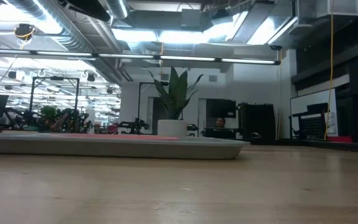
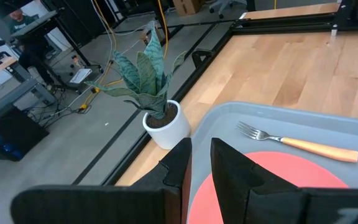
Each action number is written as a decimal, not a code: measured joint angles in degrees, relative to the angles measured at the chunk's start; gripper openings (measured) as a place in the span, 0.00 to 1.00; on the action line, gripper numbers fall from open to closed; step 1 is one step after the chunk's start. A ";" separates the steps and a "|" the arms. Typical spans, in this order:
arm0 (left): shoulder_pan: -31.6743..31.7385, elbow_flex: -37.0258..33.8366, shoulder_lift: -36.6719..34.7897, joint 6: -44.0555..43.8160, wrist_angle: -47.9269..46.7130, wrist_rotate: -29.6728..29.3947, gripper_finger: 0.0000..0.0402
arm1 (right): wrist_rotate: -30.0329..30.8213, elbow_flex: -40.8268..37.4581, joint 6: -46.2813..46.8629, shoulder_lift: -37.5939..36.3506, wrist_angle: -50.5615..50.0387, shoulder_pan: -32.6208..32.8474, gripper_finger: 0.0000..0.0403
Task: Pick and place plate/cup/fork/spoon on tray
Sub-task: Put the green cup on the blue tray above the plate
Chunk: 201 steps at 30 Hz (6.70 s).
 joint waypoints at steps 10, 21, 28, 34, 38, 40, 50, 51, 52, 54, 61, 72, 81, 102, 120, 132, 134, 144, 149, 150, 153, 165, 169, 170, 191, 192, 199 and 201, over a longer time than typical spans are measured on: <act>0.00 0.00 0.00 -0.45 0.00 0.00 0.13 | 0.55 0.00 -4.06 0.02 2.50 0.31 0.25; -0.02 0.00 0.00 -0.97 0.00 0.00 0.13 | 0.55 0.00 -3.77 0.02 4.58 0.31 0.25; 0.00 0.00 0.00 -1.01 0.00 0.15 0.13 | 1.50 0.00 -5.82 0.02 3.70 0.31 0.25; -0.01 0.00 0.00 -1.03 0.00 0.16 0.13 | 1.83 -2.58 -7.72 0.11 2.92 0.28 0.25; 0.00 0.00 0.00 -1.03 0.00 0.17 0.13 | -0.80 -2.86 -7.77 0.11 1.19 0.31 0.25; 0.00 0.00 0.00 -1.03 0.00 0.20 0.13 | -0.65 -2.87 -7.77 0.11 0.62 0.31 0.25; 0.00 0.00 0.00 -1.03 0.00 0.22 0.13 | 1.96 -2.89 -8.82 0.09 -1.62 0.28 0.25; 0.00 0.00 0.02 -1.01 0.00 0.22 0.13 | 2.35 -2.89 -9.16 0.09 -1.82 0.28 0.25; 0.00 0.00 0.01 -1.01 0.00 0.22 0.13 | 2.48 -2.89 -9.95 0.14 -1.89 0.28 0.25; 0.00 0.00 0.01 -1.03 0.00 0.22 0.13 | 2.52 -2.89 -11.30 0.46 -1.87 0.28 0.25; 0.00 0.00 0.00 -1.01 0.00 0.22 0.13 | 2.52 -2.95 -11.56 2.42 -2.70 0.28 0.25; 0.00 0.00 0.00 -1.01 0.00 0.22 0.13 | 2.52 -2.96 -11.60 6.21 -4.00 0.28 0.25; 0.00 0.00 0.02 -1.01 0.00 0.22 0.13 | 1.80 -2.95 -11.58 10.47 -3.59 0.19 0.25; 0.95 0.00 0.02 -0.89 0.39 0.00 0.13 | 23.14 13.05 -29.86 11.69 -15.62 -16.15 0.01; 3.58 0.00 0.02 -0.87 -1.67 0.37 0.13 | 51.08 20.13 -51.63 13.18 3.54 -59.50 0.00; 3.58 0.00 0.02 -0.87 -3.06 1.13 0.13 | 9.82 24.69 -68.81 21.77 24.93 -77.91 0.00; 3.58 0.00 0.02 -0.90 -3.06 1.33 0.13 | 5.39 28.20 -68.44 24.67 23.29 -79.87 0.00; 3.58 0.00 0.02 -1.11 -3.08 1.97 0.13 | 1.27 55.75 -80.75 41.53 -8.69 -81.13 0.00; 3.58 0.00 0.02 -1.29 -3.07 1.97 0.13 | -1.03 58.07 -83.65 44.77 -10.48 -82.52 0.00; 3.58 0.00 0.02 -1.29 -3.09 1.97 0.13 | -1.14 58.07 -83.62 45.13 -10.26 -82.75 0.00; 3.58 0.00 0.02 -1.31 -3.08 2.11 0.13 | -3.89 58.07 -83.77 45.91 -10.33 -83.74 0.00; 3.58 0.00 0.02 -1.38 -3.06 2.17 0.13 | -7.03 58.07 -86.49 48.71 -9.60 -84.83 0.00; 3.58 0.00 0.02 -1.38 -3.06 2.18 0.13 | -6.96 58.07 -86.52 48.92 -9.25 -84.83 0.00; 3.58 0.00 0.02 -1.40 -3.06 2.19 0.13 | -6.74 58.07 -86.44 48.92 -9.22 -84.81 0.00; 3.56 0.00 0.02 -1.38 -3.08 3.43 0.13 | 3.45 58.77 -82.87 47.04 -15.23 -79.68 0.00; 3.56 0.00 0.01 -1.38 -3.08 3.42 0.13 | 3.36 58.69 -81.98 47.04 -15.65 -79.55 0.00; 3.56 0.00 0.01 -1.36 -3.08 3.44 0.13 | 4.50 57.92 -80.62 47.04 -11.39 -79.73 0.00; 3.56 0.00 0.02 -1.36 -3.10 3.45 0.13 | 4.43 57.92 -80.69 47.04 -10.35 -80.29 0.00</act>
